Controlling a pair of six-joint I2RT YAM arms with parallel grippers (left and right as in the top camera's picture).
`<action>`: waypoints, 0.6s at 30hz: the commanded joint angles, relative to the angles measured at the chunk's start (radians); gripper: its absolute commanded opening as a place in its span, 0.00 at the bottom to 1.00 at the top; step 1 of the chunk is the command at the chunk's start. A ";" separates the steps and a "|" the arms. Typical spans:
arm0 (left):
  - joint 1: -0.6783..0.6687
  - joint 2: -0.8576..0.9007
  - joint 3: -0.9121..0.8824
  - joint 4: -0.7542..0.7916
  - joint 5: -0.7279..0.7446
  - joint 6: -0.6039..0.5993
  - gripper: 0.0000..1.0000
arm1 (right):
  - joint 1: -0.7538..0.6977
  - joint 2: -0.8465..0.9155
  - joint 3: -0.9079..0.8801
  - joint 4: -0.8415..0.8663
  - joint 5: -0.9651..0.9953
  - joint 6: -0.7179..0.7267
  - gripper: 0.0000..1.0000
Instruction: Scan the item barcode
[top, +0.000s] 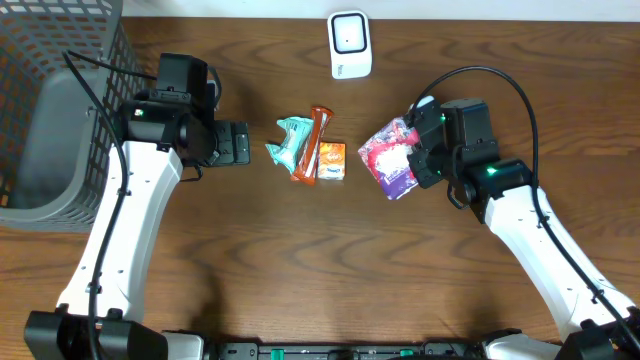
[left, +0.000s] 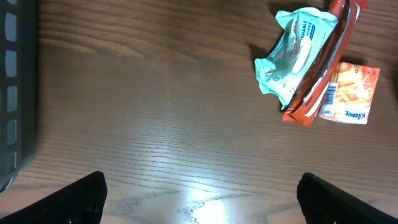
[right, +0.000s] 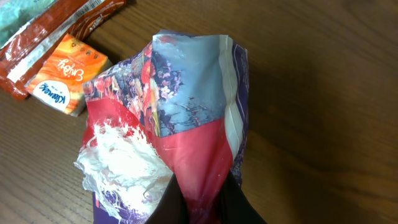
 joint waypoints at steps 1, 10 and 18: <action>0.001 0.004 -0.003 -0.003 -0.016 -0.008 0.98 | 0.003 0.006 0.002 -0.003 0.011 -0.032 0.01; 0.001 0.004 -0.003 -0.003 -0.016 -0.008 0.98 | 0.003 0.007 0.002 -0.007 -0.018 -0.031 0.01; 0.001 0.004 -0.003 -0.003 -0.016 -0.008 0.98 | 0.003 0.007 0.002 -0.011 -0.014 -0.023 0.01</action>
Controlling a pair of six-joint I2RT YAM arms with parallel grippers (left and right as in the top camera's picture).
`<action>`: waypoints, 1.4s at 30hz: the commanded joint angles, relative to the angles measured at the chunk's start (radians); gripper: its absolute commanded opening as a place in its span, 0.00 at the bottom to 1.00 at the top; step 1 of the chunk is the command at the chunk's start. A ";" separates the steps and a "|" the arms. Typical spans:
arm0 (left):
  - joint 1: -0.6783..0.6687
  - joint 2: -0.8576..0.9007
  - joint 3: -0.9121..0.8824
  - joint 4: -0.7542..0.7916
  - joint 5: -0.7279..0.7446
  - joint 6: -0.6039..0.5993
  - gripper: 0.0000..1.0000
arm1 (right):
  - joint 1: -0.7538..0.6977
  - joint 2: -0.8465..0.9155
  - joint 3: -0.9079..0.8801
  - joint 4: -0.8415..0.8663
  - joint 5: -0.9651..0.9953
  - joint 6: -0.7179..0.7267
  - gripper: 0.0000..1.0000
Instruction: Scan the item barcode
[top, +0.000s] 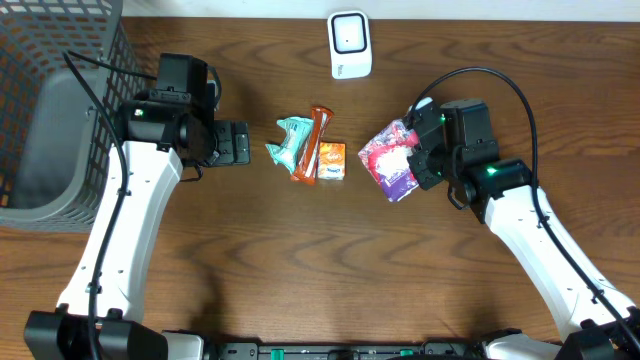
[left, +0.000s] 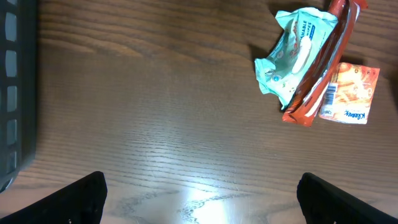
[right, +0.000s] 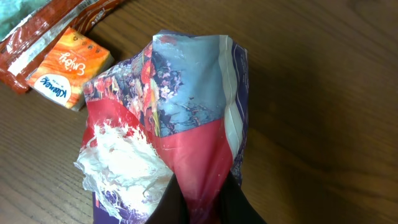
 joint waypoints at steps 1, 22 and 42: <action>0.001 0.004 -0.003 -0.003 -0.016 -0.008 0.98 | 0.003 0.007 0.002 0.001 -0.005 -0.006 0.01; 0.001 0.004 -0.003 -0.003 -0.016 -0.008 0.98 | 0.003 0.024 0.001 -0.051 0.893 0.355 0.01; 0.001 0.004 -0.003 -0.003 -0.016 -0.008 0.98 | 0.227 0.261 0.002 0.040 0.840 0.355 0.29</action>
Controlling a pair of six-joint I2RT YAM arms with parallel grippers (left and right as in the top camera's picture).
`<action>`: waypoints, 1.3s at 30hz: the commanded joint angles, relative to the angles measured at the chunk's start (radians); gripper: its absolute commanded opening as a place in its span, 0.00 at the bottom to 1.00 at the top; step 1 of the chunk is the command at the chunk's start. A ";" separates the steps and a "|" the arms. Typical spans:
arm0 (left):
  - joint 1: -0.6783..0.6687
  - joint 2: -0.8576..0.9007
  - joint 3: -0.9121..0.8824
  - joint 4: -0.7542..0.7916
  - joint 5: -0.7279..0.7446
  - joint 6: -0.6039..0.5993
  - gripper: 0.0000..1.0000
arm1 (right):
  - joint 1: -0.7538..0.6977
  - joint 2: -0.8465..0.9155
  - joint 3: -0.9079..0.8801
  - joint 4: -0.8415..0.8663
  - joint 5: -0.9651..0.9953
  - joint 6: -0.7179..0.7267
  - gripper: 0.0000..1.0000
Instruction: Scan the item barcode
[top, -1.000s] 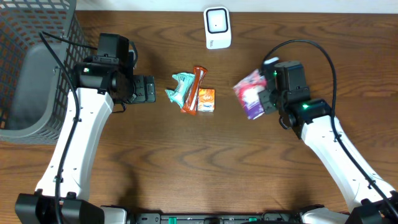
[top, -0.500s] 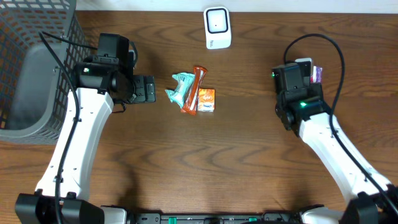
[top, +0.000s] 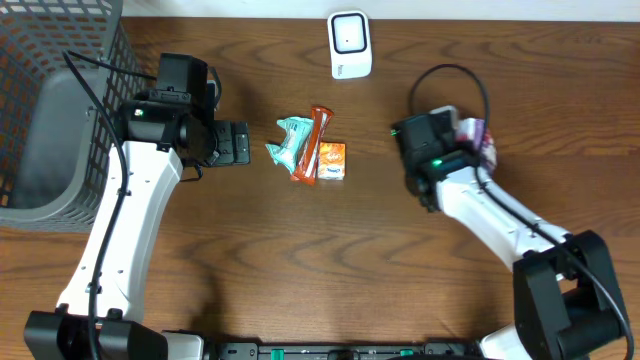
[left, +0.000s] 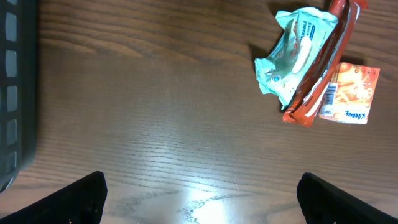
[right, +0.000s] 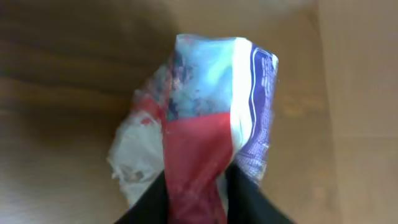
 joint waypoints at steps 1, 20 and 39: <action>0.001 0.004 -0.003 -0.003 -0.016 -0.008 0.98 | 0.098 0.007 0.002 0.043 -0.068 0.018 0.30; 0.001 0.004 -0.003 -0.003 -0.016 -0.008 0.98 | 0.153 0.006 0.243 -0.056 -0.087 0.136 0.46; 0.001 0.004 -0.003 -0.003 -0.016 -0.008 0.98 | -0.200 0.008 0.164 -0.111 -0.879 0.172 0.06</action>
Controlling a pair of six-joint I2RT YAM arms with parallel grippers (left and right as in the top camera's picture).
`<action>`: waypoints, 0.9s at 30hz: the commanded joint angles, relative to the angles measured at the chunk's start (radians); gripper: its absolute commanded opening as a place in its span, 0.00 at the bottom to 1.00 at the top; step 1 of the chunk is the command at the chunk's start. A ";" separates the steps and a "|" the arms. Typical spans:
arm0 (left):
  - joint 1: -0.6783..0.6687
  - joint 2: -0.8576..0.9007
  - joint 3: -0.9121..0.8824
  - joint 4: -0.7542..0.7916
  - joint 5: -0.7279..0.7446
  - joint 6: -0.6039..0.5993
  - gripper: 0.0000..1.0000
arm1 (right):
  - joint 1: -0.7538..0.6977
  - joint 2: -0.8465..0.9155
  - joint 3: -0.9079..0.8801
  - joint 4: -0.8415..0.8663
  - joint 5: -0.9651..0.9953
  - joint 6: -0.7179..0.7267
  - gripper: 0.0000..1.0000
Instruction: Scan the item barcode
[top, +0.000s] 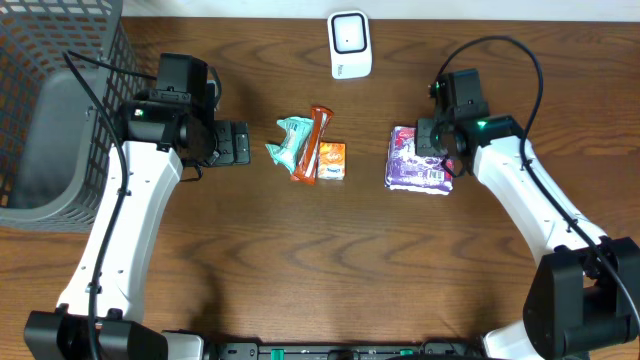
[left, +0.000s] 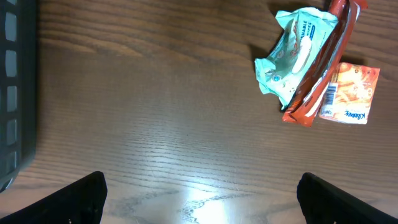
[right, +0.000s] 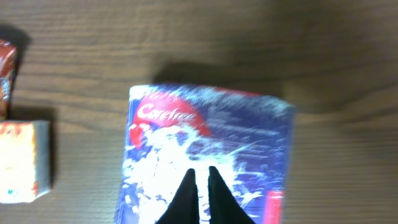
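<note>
A purple and blue package (top: 412, 160) lies flat on the table right of centre; in the right wrist view its printed face (right: 249, 143) fills the frame. My right gripper (top: 447, 150) sits over its right part, the jaws nearly together (right: 200, 173) on the wrapper. The white scanner (top: 350, 45) stands at the far edge, apart from the package. My left gripper (top: 235, 143) hovers open above bare wood (left: 199, 205), holding nothing.
A teal pack (top: 288, 140), a red-brown bar (top: 312, 142) and an orange tissue pack (top: 333, 160) lie bunched at the table's middle, left of the package. A grey mesh basket (top: 50, 120) fills the far left corner.
The right arm has swung back from the right; the package, then bunched up near the far right, now lies flat with its printed face up. Left arm unchanged.
My right gripper held the crumpled package just right of the orange pack at first and a little later. Then the wrist had turned and the package was farther right. Now the package rests flat right of centre. The left gripper stayed open and still throughout.
</note>
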 joint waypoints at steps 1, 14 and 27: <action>0.001 0.004 -0.003 -0.003 -0.016 -0.008 0.98 | 0.006 0.005 -0.063 0.046 -0.079 0.020 0.08; 0.001 0.004 -0.003 -0.003 -0.016 -0.008 0.98 | 0.019 0.024 -0.216 0.222 -0.111 0.101 0.11; 0.001 0.004 -0.003 -0.003 -0.016 -0.008 0.98 | 0.077 -0.031 -0.051 0.103 -0.082 0.066 0.30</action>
